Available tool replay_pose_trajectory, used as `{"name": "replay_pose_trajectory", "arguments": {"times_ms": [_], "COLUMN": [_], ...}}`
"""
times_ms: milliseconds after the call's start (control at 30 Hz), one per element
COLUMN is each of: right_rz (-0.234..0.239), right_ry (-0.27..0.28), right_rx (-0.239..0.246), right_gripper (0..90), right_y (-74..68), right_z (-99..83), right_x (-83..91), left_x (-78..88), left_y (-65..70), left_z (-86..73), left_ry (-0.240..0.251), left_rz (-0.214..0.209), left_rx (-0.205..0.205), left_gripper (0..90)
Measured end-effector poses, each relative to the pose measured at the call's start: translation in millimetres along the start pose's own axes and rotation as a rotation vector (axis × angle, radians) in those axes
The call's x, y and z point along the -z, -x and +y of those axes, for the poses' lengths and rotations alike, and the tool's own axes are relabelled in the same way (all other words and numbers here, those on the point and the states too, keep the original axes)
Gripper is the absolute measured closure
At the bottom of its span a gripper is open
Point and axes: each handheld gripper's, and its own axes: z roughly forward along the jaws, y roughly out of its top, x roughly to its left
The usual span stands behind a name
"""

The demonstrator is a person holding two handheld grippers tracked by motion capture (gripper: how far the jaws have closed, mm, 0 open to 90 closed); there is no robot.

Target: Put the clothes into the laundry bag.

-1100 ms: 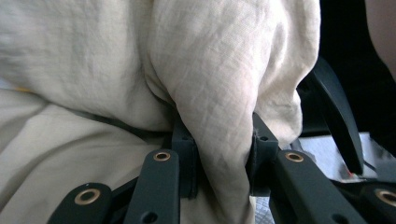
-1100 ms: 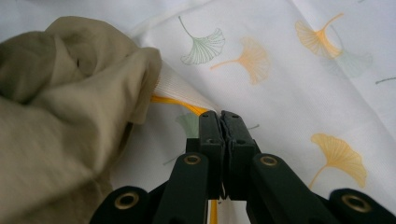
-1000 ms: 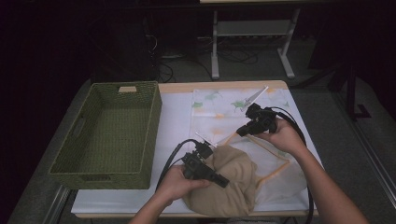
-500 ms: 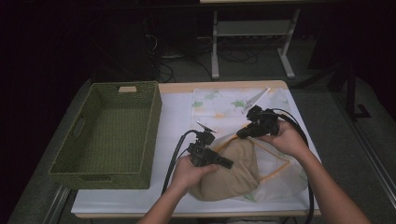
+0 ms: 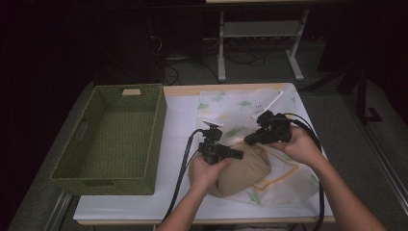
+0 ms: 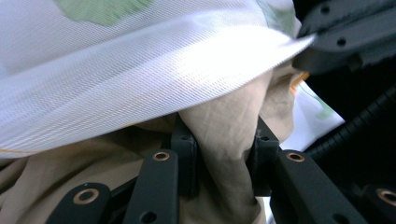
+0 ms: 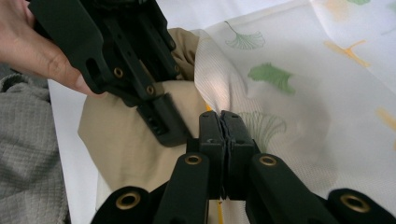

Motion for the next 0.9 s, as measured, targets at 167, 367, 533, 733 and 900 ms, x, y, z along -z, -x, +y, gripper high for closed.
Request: {"name": "replay_pose_trajectory", "arguments": {"times_ms": [167,367,533,733,900], "right_rz": [0.003,0.026,0.024,0.028,0.033], "right_ry": [-0.058,-0.05,-0.046,-0.047,-0.04], "right_rx": [-0.035,-0.078,-0.068,-0.055,-0.042], "right_gripper": [87.9,87.9,87.9,87.8,87.8], "right_y": [3.4,9.9,10.0,6.5,2.0], "right_z": [-10.4,-23.0,-20.4,-16.7,-14.3], "right_x": [-18.5,-25.6,-23.0,-26.1,-24.2], "left_x": [-8.3,7.9,17.5,7.8,0.6], "left_y": [-7.7,-5.8,-2.6,-6.3,-2.5], "left_z": [-6.4,-13.9,-27.1,-32.4,-29.8], "left_ry": [-0.019,-0.057,-0.135,-0.148,-0.078], "left_rz": [0.021,0.049,0.064,0.072,-0.017], "left_rx": [0.019,-0.033,-0.123,-0.158,-0.12], "left_gripper": [61.9,41.4,34.4,52.2,73.8]}}
